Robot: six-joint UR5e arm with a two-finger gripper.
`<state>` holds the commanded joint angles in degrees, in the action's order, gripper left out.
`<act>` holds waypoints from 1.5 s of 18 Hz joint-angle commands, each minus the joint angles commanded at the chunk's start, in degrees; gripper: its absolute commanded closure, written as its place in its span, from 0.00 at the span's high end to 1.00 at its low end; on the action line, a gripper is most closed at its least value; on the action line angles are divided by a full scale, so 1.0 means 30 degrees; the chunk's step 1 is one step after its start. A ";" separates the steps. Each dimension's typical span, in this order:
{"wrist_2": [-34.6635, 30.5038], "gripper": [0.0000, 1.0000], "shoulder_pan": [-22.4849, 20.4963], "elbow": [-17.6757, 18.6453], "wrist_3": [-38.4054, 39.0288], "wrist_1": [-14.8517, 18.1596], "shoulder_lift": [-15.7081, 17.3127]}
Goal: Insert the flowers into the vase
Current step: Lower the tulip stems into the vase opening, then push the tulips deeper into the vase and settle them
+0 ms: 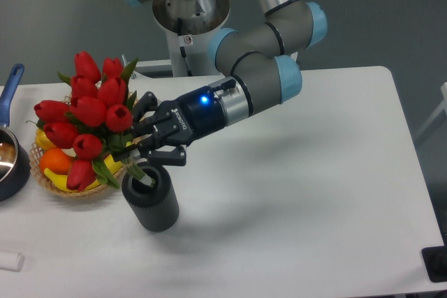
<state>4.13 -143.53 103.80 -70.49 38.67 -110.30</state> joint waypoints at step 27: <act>-0.0233 0.30 -0.0586 0.2022 -0.2432 0.0029 -0.1875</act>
<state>3.43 -145.28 109.86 -77.78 38.76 -115.93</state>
